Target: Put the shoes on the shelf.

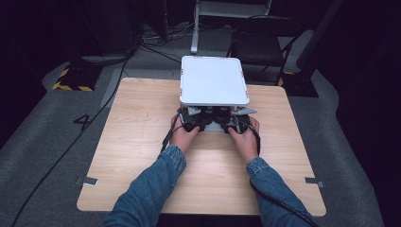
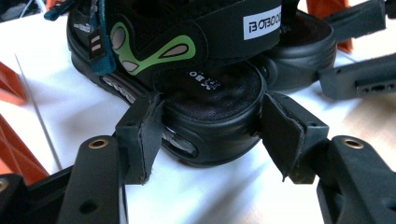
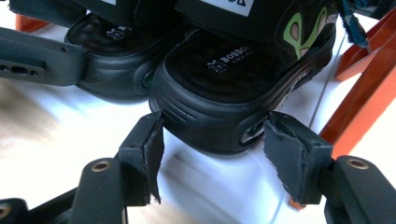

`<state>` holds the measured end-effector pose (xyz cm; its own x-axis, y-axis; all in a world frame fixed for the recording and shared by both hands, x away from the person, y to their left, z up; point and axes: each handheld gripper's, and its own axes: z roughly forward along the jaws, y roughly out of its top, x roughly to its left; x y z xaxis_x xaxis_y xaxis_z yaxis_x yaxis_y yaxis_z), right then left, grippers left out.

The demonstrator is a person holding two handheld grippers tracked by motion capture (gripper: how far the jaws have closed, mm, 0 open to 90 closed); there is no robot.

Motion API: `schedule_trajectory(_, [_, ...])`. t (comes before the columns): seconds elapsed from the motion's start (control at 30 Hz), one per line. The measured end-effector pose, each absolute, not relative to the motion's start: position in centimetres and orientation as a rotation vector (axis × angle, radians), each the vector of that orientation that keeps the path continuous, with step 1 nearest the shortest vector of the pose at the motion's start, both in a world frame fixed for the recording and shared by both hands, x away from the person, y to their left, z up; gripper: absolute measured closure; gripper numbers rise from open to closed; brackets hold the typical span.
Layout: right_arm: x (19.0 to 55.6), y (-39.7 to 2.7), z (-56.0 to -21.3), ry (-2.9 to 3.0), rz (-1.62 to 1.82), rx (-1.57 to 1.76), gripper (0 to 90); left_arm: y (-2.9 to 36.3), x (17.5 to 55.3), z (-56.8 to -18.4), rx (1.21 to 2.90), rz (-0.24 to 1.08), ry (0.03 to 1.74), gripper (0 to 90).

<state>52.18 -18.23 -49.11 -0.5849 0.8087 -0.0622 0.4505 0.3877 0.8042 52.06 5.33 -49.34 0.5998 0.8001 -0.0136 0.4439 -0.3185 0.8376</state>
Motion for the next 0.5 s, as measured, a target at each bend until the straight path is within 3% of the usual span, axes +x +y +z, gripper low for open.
schedule_trajectory(0.3, [52.5, -18.0, -49.4, 2.155, 1.093, 1.086, 43.3, 5.4, 52.7, -49.4, 1.915, 0.545, 0.962, 42.7])
schedule_trajectory(0.5, [49.5, -18.7, -47.4, 2.154, 1.173, 1.067, 37.8, 6.4, 48.8, -48.3, 1.903, 0.435, 0.979, 36.4])
